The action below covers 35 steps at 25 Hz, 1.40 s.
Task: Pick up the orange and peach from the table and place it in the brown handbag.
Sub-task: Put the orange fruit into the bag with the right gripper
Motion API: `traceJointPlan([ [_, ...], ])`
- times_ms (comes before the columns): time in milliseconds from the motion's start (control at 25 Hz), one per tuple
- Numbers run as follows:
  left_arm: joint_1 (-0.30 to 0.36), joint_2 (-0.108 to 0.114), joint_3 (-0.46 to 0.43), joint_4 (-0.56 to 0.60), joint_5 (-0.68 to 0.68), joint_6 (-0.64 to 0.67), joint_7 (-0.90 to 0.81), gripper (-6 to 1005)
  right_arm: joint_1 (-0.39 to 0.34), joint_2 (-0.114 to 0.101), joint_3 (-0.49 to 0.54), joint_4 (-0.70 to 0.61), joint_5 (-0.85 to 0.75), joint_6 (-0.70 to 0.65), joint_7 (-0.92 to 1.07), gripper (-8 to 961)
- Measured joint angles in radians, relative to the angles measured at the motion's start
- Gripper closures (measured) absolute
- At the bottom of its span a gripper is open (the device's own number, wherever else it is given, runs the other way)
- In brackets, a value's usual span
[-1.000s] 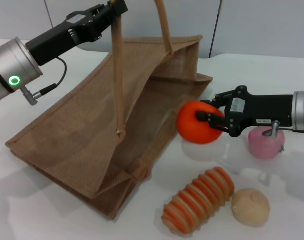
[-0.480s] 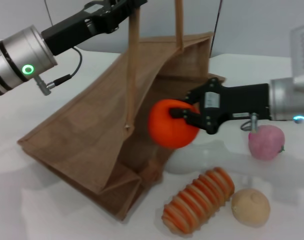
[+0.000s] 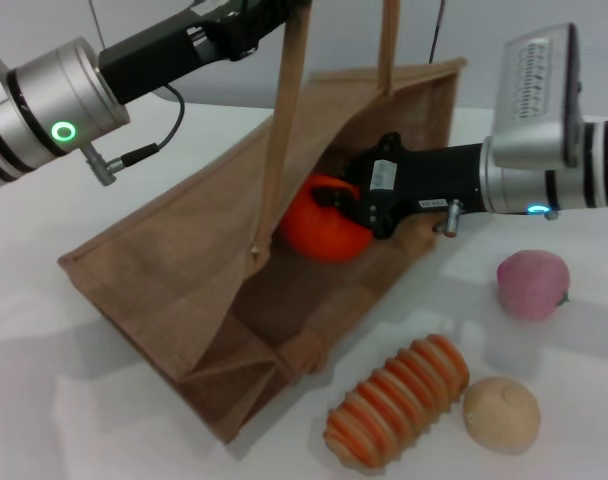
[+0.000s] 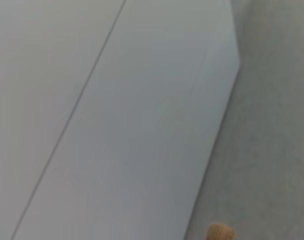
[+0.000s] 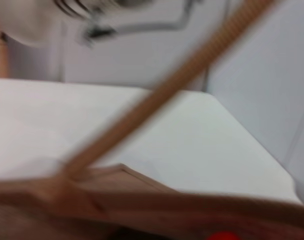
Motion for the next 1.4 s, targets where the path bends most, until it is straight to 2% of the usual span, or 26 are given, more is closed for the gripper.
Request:
traceJointPlan([
  [160, -0.002, 0.0, -0.009, 0.0, -0.005, -0.043, -0.003, 841, 0.02, 0.001, 0.008, 0.046, 0.01, 0.131, -0.014, 888],
  [440, 0.004, 0.0, -0.014, 0.0, -0.027, -0.087, -0.007, 836, 0.02, 0.003, 0.008, 0.112, 0.156, 0.169, -0.204, 877],
  [720, 0.028, 0.004, -0.015, 0.0, -0.07, -0.107, -0.008, 830, 0.008, 0.002, 0.009, 0.135, 0.197, 0.168, -0.275, 865],
  [1040, 0.063, 0.005, -0.057, 0.0, -0.102, -0.098, 0.008, 825, -0.007, 0.0, 0.011, 0.136, 0.2, 0.144, -0.274, 527],
  [1360, 0.105, -0.003, -0.128, -0.001, -0.108, -0.04, 0.04, 819, -0.085, -0.012, 0.018, 0.082, 0.212, -0.033, -0.274, 196],
  [1400, 0.109, -0.003, -0.133, -0.002, -0.109, -0.028, 0.042, 818, -0.101, -0.013, 0.019, 0.068, 0.212, -0.057, -0.274, 195],
])
